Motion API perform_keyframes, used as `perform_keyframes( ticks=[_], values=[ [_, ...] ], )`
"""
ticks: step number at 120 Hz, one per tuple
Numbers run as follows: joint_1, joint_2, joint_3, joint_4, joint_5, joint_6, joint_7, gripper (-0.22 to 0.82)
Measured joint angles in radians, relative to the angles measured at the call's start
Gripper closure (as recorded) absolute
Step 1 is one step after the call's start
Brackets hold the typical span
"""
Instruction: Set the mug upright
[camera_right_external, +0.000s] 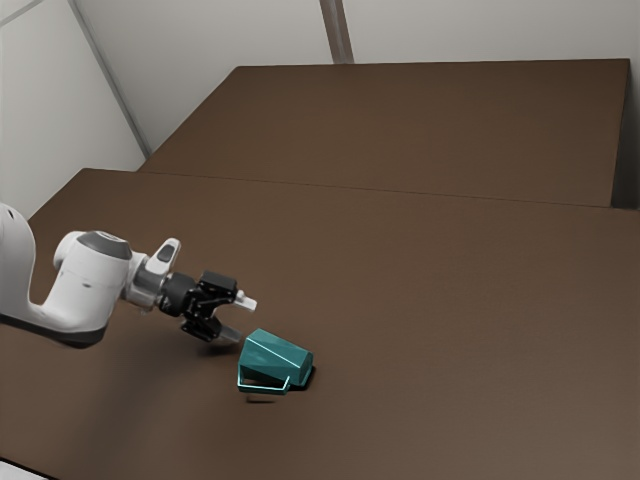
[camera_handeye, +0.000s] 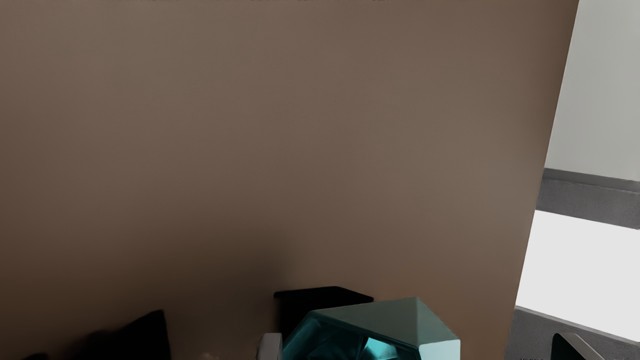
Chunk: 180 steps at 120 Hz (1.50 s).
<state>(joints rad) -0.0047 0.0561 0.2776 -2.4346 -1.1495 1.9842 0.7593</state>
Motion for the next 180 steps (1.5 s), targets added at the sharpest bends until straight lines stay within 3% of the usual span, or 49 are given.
perform_keyframes(
  ticks=[73, 180],
  values=[
    [-0.060, 0.004, -0.002, -0.058, -0.106, -0.002, 0.243, 0.02],
    [-0.077, -0.048, -0.017, -0.106, -0.148, 0.026, 0.344, 0.02]
  ],
)
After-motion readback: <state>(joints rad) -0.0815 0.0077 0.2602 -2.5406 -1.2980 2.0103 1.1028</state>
